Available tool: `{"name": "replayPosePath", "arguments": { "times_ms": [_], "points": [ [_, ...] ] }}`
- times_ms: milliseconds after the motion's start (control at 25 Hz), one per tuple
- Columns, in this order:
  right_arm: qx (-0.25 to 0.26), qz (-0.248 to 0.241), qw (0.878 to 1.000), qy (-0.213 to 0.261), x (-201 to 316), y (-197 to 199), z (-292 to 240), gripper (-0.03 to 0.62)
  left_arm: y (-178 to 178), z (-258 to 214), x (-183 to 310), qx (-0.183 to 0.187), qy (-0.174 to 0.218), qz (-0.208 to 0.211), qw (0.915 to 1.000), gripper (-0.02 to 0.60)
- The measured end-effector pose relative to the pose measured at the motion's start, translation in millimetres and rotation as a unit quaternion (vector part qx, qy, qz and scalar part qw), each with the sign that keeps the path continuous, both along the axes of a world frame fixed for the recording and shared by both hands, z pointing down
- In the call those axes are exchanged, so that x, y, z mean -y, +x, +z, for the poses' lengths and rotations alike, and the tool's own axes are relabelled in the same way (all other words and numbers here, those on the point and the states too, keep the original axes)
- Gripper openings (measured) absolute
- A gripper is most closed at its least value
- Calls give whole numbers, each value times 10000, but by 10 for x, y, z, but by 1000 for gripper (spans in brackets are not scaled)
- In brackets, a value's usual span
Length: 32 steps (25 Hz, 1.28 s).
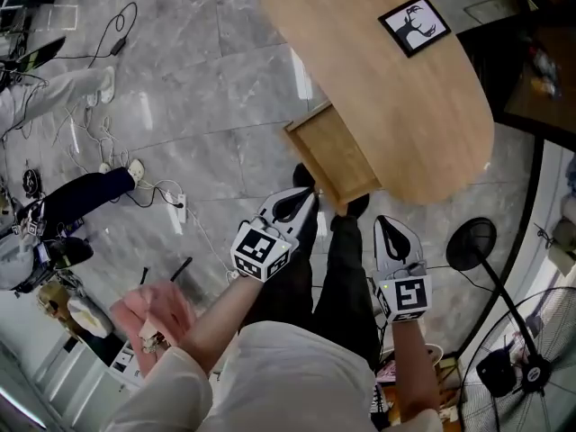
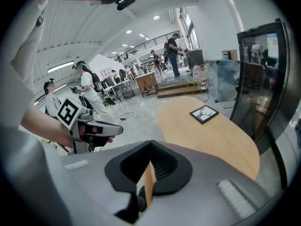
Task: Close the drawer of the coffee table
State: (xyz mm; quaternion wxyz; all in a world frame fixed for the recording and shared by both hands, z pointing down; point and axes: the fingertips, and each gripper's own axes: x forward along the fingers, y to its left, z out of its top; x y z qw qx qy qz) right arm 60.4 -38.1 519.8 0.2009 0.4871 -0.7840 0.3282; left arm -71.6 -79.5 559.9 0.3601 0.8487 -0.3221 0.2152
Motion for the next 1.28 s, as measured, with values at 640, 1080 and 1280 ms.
{"name": "replayPosePath", "arguments": {
  "times_ms": [640,1080,1280],
  "points": [
    [192,-122,9971,-728,-101,-391,1430,11,-250,1919,-411,90,-1194,-258,9925,8],
    [387,-359,9931,-1043,-261,-631,2119,11,-336,2912,-799,-263,-2203,-1004,9699,83],
    [431,-377,9926,-1075,-250,-657,2353,11,-321,3259,-874,-580,-2707,-1481,9494,185]
  ]
}}
